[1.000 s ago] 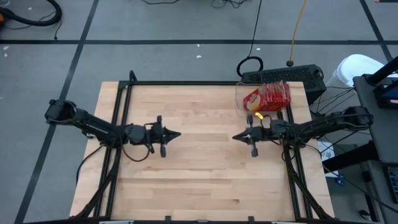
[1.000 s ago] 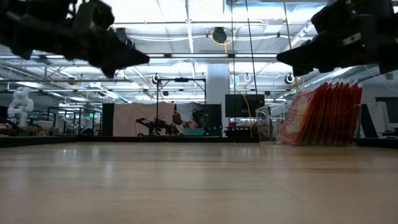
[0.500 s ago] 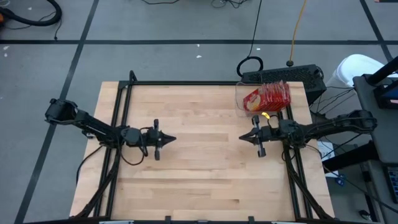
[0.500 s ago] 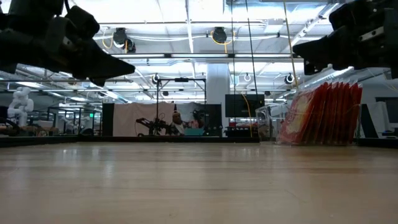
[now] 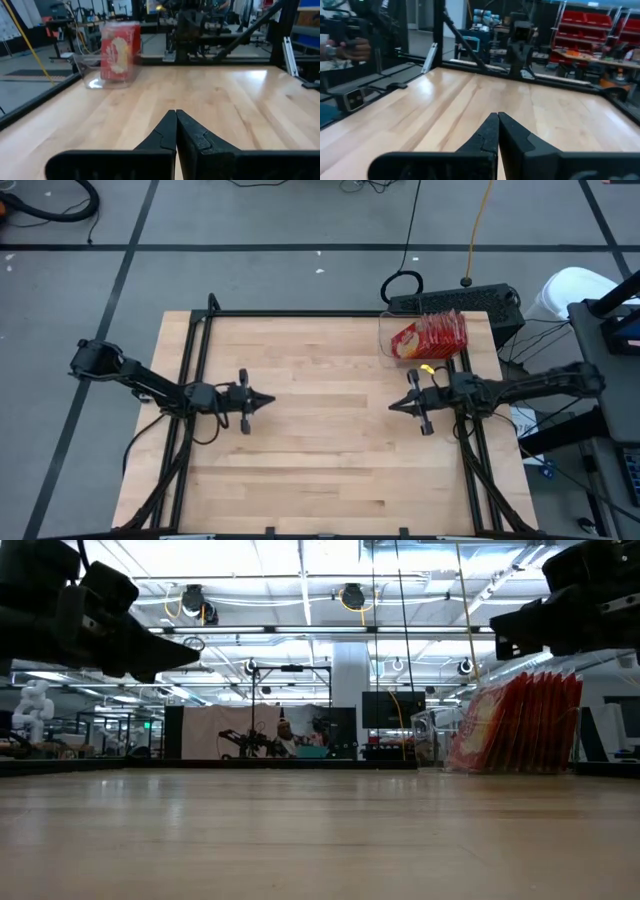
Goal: Sort popcorn bags into baskets
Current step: Return to Home Position
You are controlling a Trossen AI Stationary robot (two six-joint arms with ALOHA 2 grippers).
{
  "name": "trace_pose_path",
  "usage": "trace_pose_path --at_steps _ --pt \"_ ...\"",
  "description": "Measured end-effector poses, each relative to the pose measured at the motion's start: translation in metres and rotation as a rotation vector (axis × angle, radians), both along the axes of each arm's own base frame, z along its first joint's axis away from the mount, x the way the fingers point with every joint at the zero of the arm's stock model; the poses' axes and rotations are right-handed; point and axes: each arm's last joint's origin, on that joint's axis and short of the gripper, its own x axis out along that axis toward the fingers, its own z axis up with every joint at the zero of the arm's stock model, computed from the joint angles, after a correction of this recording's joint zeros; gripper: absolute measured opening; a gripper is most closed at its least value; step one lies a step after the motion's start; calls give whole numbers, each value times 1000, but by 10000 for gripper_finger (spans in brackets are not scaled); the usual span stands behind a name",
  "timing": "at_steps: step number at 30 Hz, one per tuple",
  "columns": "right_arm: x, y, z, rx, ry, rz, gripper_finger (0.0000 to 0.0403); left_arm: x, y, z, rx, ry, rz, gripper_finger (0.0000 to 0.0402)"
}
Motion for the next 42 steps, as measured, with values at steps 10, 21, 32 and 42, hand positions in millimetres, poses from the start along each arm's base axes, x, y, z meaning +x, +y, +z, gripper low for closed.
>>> trace_pose_path --at_steps 10,21,32,42 --pt "-16 0 0 52 31 6 0 1 6 1 24 -7 33 6" --pt "-36 0 10 53 -90 50 0 1 6 1 22 -7 20 8" --pt "-38 0 6 35 -60 47 0 1 6 2 16 -18 20 9" --pt "-37 -5 4 5 -47 -130 0 -2 6 10 16 -69 -1 7"
